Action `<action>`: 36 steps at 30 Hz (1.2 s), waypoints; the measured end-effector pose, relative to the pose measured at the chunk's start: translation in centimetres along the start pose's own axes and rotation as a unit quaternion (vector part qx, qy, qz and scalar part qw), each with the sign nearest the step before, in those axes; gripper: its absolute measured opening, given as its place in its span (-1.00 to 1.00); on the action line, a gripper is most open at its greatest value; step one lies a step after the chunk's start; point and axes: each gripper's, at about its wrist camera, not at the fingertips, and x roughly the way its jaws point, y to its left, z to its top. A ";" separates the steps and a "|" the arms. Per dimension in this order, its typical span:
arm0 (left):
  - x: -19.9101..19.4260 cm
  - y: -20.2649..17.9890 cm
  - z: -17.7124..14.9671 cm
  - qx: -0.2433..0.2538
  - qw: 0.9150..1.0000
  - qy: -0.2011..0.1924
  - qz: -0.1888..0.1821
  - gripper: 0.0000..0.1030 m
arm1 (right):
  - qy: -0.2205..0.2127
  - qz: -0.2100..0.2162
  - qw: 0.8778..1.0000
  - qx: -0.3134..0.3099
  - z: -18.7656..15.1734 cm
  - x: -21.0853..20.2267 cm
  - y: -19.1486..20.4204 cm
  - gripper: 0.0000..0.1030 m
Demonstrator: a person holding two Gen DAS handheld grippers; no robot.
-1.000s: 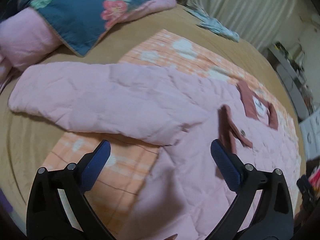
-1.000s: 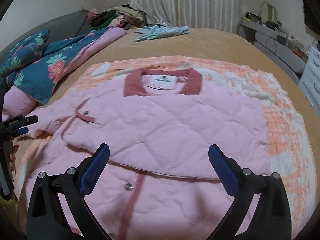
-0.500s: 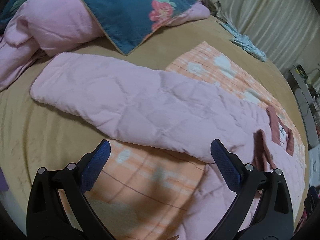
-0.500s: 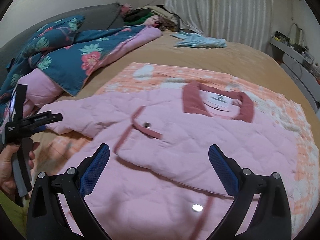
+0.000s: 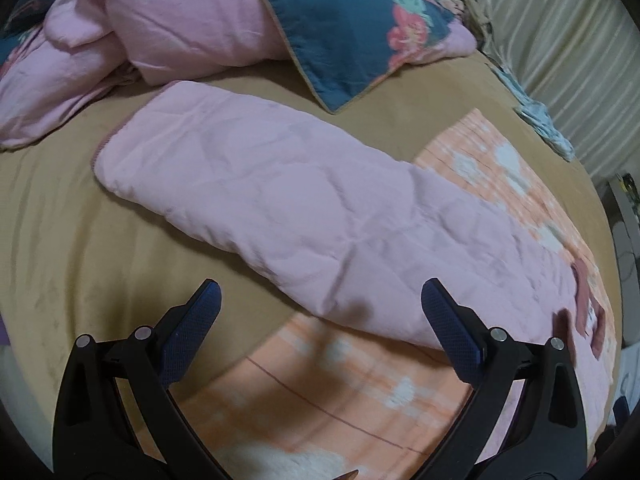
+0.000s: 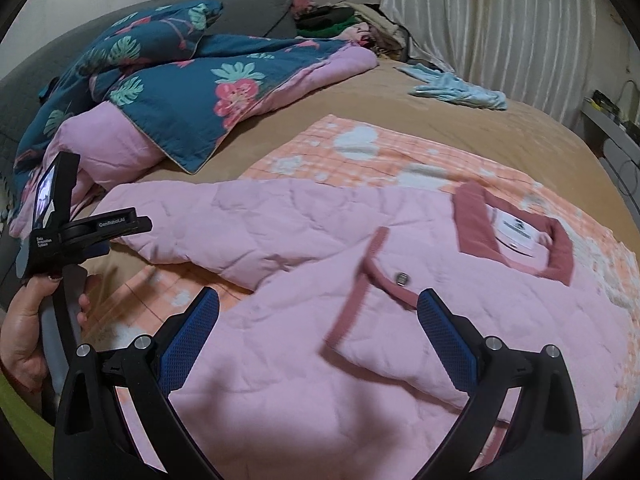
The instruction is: Fold large clothes
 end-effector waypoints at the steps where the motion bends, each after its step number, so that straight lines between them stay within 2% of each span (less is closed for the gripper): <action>1: 0.2 0.3 0.1 -0.004 1.000 0.000 0.001 0.82 | 0.001 0.003 1.000 -0.001 0.2 0.3 0.3 0.91; 9: 2.5 3.4 1.3 -0.058 0.998 0.005 0.005 0.82 | 0.005 0.013 1.000 -0.004 1.1 2.1 1.6 0.91; 17: 4.2 7.0 2.5 -0.146 0.989 -0.014 -0.011 0.82 | 0.019 0.005 0.999 0.029 -0.3 3.1 -0.8 0.91; 18: 4.5 7.5 2.5 -0.159 0.987 -0.017 -0.013 0.75 | 0.021 0.003 0.999 0.031 -0.4 3.1 -1.1 0.91; 20: 4.6 8.2 2.6 -0.172 0.984 -0.026 -0.023 0.44 | 0.023 -0.002 0.999 0.037 -0.8 2.8 -1.9 0.91; 21: 4.4 8.5 2.6 -0.178 0.983 -0.037 -0.032 0.04 | 0.021 -0.005 0.999 0.038 -0.9 2.6 -2.2 0.91; 22: 4.4 8.6 2.6 -0.180 0.982 -0.039 -0.035 -0.23 | 0.019 -0.008 0.999 0.040 -1.1 2.4 -2.5 0.91; 24: 3.6 8.5 2.7 -0.176 0.982 -0.056 -0.044 -0.56 | 0.016 -0.012 0.999 0.049 -1.4 1.9 -3.3 0.91; 27: 1.7 8.0 3.2 -0.157 0.983 -0.084 -0.055 -0.73 | 0.012 -0.014 0.998 0.065 -1.9 1.0 -4.5 0.91; 36: -6.8 4.7 4.4 -0.113 0.972 -0.165 -0.124 -0.79 | -0.006 -0.026 0.994 0.105 -3.4 -2.9 -7.7 0.91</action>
